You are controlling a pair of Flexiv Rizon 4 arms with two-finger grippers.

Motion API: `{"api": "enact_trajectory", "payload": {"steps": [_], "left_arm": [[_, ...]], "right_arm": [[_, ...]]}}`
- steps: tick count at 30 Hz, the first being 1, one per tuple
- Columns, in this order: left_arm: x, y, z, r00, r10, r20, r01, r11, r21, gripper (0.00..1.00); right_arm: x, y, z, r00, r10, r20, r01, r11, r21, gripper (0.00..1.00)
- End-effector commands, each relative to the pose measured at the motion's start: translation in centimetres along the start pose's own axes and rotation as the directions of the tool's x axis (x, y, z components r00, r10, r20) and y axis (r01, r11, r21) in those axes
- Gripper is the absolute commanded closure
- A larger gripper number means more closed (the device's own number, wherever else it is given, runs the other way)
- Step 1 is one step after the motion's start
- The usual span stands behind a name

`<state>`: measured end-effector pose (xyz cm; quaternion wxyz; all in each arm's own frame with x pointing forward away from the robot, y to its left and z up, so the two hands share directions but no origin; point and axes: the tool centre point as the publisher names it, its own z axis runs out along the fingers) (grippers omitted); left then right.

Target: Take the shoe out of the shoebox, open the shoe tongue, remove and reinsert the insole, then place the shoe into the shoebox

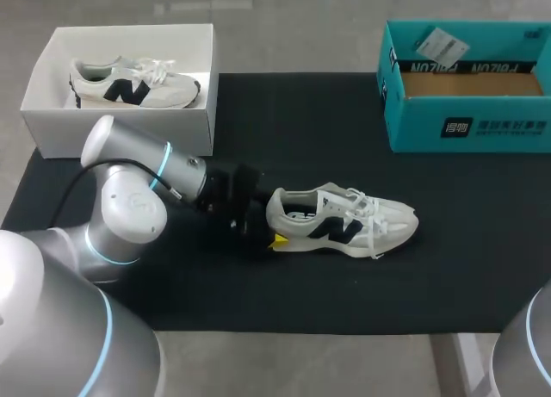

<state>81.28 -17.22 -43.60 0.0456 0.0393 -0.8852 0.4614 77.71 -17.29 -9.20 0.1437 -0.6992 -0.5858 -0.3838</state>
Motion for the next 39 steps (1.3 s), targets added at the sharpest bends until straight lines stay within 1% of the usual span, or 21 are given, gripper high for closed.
{"api": "enact_trajectory", "payload": {"steps": [1,24,29,31,34,39], "left_arm": [[-0.5,0.1,0.4,1.0,-0.008,-0.012,0.008,1.0,-0.003,1.0],[-0.5,0.1,0.4,1.0,-0.008,-0.012,0.008,1.0,-0.003,1.0],[-0.5,0.1,0.4,1.0,-0.008,-0.012,0.008,1.0,-0.003,1.0],[-0.5,0.1,0.4,1.0,-0.008,-0.012,0.008,1.0,-0.003,1.0],[-0.5,0.1,0.4,1.0,-0.008,-0.012,0.008,1.0,-0.003,1.0],[-0.5,0.1,0.4,1.0,-0.008,-0.012,0.008,1.0,-0.003,1.0]], "right_arm": [[0.0,0.0,0.1,1.0,0.002,0.002,-0.002,1.0,0.0,0.0],[0.0,0.0,0.1,1.0,0.002,0.002,-0.002,1.0,0.0,0.0],[2.0,0.3,3.0,0.998,0.009,0.062,-0.012,0.999,0.045,0.0],[2.8,0.1,4.2,0.997,0.021,0.07,-0.024,0.999,0.048,0.0],[3.8,-0.3,6.0,0.993,0.049,0.11,-0.054,0.997,0.049,0.0],[5.5,-1.2,9.7,0.978,0.082,0.194,-0.097,0.993,0.07,0.0]]}}
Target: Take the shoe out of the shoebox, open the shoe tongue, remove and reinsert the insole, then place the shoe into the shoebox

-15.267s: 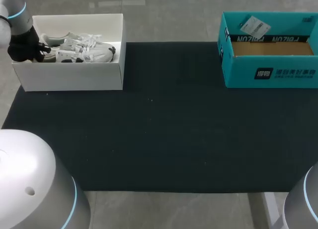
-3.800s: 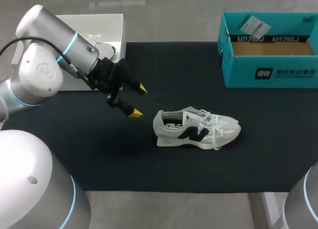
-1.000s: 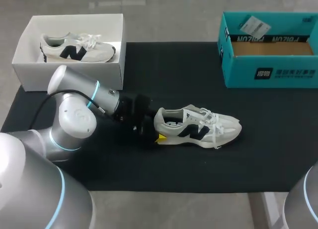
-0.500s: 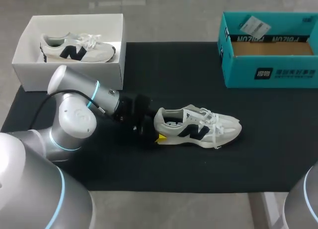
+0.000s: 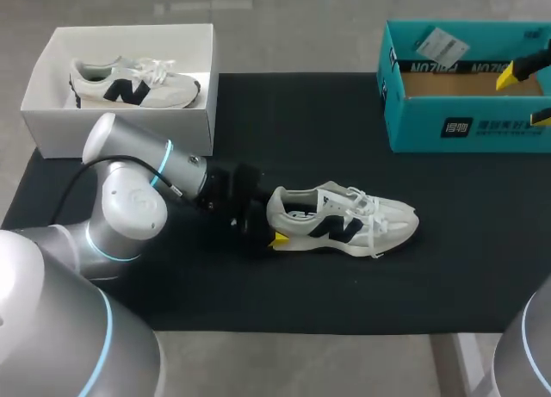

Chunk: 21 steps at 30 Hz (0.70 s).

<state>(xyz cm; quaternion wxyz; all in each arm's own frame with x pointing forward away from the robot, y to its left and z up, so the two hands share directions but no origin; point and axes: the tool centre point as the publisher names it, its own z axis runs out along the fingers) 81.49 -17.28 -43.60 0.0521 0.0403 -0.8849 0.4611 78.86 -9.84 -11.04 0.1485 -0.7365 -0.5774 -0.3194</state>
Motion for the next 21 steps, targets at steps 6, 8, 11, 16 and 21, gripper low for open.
{"api": "enact_trajectory", "payload": {"steps": [6,8,11,16,21], "left_arm": [[-0.3,0.2,0.4,1.0,0.0,-0.001,0.0,1.0,-0.002,1.0],[-0.3,0.2,0.4,1.0,0.0,-0.001,0.0,1.0,-0.002,1.0],[-0.3,0.2,0.4,1.0,0.0,-0.001,0.0,1.0,-0.002,1.0],[-0.3,0.2,0.4,1.0,0.0,-0.001,0.0,1.0,-0.002,1.0],[-0.3,0.2,0.4,1.0,0.0,-0.001,0.0,1.0,-0.002,1.0]], "right_arm": [[4.0,-0.7,6.5,0.98,0.018,0.196,-0.024,0.999,0.029,0.0],[4.6,-1.0,7.6,0.973,0.017,0.231,-0.027,0.999,0.039,0.0],[5.5,-1.6,9.4,0.956,0.021,0.291,-0.038,0.998,0.054,0.0],[6.5,-2.5,11.9,0.927,0.018,0.375,-0.05,0.996,0.076,0.0],[7.0,-3.5,14.1,0.904,0.009,0.428,-0.06,0.992,0.108,0.0]]}}
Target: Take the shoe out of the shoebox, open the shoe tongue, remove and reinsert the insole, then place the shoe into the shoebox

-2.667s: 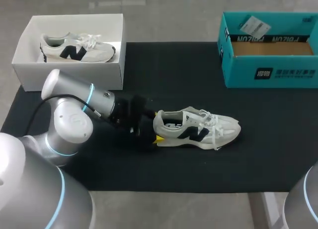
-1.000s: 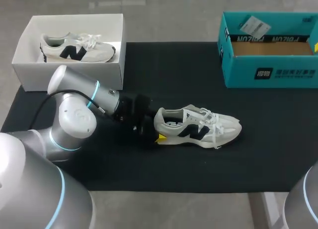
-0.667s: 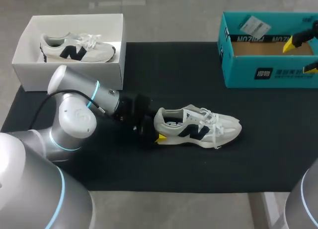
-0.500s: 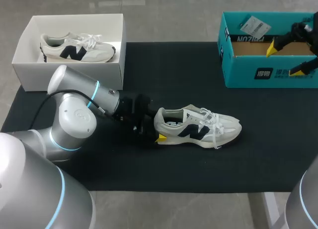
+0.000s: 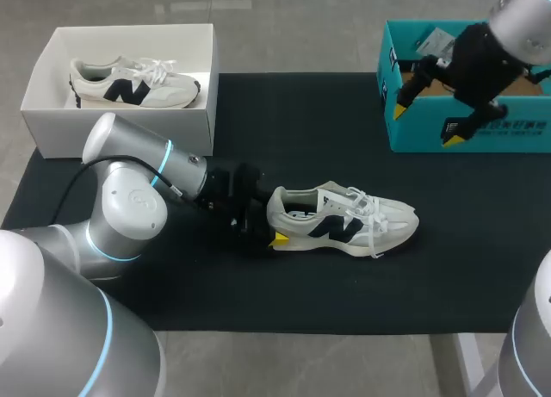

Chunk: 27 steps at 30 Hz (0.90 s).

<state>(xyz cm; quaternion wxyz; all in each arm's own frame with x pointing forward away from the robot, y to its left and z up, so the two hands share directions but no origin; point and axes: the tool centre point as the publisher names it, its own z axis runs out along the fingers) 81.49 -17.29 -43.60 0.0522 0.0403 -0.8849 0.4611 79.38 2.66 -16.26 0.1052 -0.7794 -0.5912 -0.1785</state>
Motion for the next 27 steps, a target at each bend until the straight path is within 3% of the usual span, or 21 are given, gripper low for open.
{"api": "enact_trajectory", "payload": {"steps": [1,14,27], "left_arm": [[-0.3,0.2,0.4,1.0,0.0,-0.001,0.0,1.0,-0.002,1.0],[-0.3,0.2,0.4,1.0,0.0,-0.001,0.0,1.0,-0.002,1.0],[-0.3,0.2,0.4,1.0,0.0,-0.001,0.0,1.0,-0.002,1.0]], "right_arm": [[1.7,0.5,2.8,0.985,-0.005,0.172,0.0,1.0,0.03,0.0],[2.9,-0.7,8.3,0.91,-0.039,0.413,-0.003,0.995,0.1,0.0],[3.4,-2.0,11.8,0.894,-0.066,0.444,0.0,0.989,0.147,0.0]]}}
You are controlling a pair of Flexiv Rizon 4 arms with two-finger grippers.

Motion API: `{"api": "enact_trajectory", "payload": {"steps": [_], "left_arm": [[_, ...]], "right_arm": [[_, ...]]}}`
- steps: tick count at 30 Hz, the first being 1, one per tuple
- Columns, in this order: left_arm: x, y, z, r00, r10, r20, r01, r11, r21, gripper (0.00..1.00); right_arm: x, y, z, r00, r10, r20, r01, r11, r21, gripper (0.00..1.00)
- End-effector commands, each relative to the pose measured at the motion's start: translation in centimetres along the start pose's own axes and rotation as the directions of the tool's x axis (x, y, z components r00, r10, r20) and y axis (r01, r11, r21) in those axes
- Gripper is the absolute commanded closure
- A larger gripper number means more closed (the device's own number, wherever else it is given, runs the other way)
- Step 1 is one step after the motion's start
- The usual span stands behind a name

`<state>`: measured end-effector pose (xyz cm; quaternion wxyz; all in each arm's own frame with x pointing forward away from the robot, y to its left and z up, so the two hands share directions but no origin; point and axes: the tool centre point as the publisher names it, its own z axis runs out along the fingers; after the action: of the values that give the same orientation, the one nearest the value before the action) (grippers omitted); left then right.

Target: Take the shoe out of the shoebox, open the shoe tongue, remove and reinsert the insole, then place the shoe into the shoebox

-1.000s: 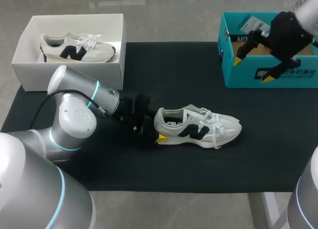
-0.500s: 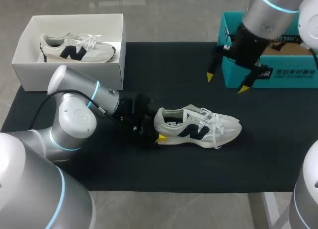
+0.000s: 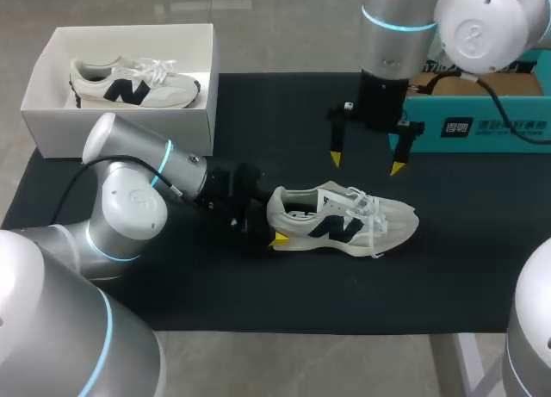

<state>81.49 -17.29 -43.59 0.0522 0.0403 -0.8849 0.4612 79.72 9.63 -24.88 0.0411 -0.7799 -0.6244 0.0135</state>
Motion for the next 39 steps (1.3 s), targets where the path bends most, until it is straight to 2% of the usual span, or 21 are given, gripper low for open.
{"api": "enact_trajectory", "payload": {"steps": [1,13,19,27,39], "left_arm": [[-0.3,0.2,0.4,1.0,0.0,-0.001,0.0,1.0,-0.002,1.0],[-0.3,0.2,0.4,1.0,0.0,-0.001,0.0,1.0,-0.002,1.0],[-0.3,0.2,0.4,1.0,0.0,-0.001,0.0,1.0,-0.002,1.0],[-0.3,0.2,0.4,1.0,0.0,-0.001,0.0,1.0,-0.002,1.0],[-0.3,0.2,0.4,1.0,0.0,-0.001,0.0,1.0,-0.002,1.0]], "right_arm": [[1.2,0.1,1.1,0.997,0.005,0.081,-0.005,1.0,0.007,0.0],[3.4,-0.3,3.8,0.99,0.017,0.142,-0.018,1.0,0.001,0.0],[4.2,-0.1,5.2,0.976,0.062,0.207,-0.055,0.998,-0.038,0.0],[4.1,-0.1,7.0,0.954,0.074,0.291,-0.058,0.996,-0.061,0.0],[3.5,0.2,8.8,0.956,0.067,0.285,-0.052,0.997,-0.062,0.0]]}}
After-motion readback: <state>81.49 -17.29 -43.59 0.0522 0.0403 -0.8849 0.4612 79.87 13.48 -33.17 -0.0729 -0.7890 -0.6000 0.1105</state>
